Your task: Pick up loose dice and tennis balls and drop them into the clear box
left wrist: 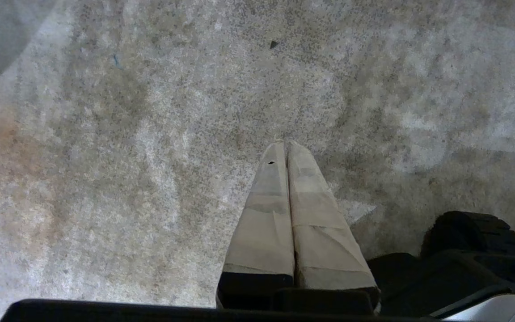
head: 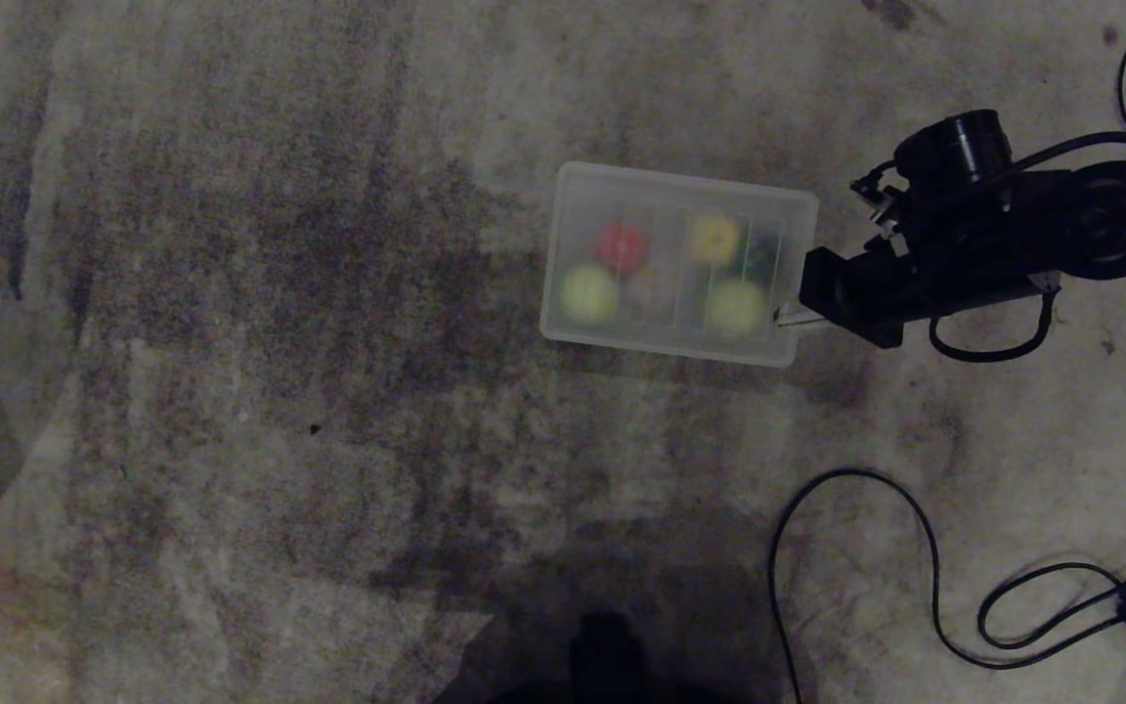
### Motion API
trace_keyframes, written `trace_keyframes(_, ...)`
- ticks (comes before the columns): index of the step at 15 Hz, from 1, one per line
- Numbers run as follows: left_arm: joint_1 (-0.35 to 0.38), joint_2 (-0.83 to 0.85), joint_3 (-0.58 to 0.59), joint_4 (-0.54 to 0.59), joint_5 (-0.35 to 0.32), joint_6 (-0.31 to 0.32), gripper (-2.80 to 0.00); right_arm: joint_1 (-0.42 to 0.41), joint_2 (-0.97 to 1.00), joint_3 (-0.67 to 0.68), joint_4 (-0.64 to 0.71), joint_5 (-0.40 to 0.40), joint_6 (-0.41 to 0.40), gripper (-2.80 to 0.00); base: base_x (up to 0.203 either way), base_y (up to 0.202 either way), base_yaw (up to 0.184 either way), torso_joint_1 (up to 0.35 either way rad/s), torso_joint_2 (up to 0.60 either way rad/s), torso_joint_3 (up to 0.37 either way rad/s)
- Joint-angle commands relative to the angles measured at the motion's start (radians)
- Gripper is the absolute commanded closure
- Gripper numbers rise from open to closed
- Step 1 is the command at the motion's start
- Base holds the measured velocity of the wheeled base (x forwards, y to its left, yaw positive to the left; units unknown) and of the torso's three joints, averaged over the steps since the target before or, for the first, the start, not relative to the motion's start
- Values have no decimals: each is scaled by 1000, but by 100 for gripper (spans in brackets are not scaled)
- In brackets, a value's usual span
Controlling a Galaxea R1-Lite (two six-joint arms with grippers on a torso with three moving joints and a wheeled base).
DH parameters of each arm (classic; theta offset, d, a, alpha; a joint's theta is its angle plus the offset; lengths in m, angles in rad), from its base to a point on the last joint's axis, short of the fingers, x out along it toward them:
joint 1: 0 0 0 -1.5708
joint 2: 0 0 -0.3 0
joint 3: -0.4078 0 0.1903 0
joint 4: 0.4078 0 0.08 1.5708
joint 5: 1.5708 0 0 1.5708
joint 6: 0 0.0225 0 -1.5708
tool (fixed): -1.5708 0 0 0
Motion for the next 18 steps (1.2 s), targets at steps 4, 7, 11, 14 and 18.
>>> trace_keyframes(4,0,1,2,0,1,-1,0,2,-17,-3,1,6,9,0,0,0,0,0,0,0)
trace_keyframes(7,0,1,2,0,-1,-1,0,10,-43,-5,-2,25,9,0,0,0,0,0,0,0)
trace_keyframes(11,0,1,2,0,0,-1,0,12,-145,68,-2,27,-1,0,0,0,0,0,0,0)
trace_keyframes(14,0,1,2,0,-1,-1,0,-9,-347,295,-5,13,-109,0,0,0,0,0,0,0)
trace_keyframes(18,0,1,2,0,1,-1,0,-104,-721,719,-47,-22,-270,0,0,0,0,0,0,0)
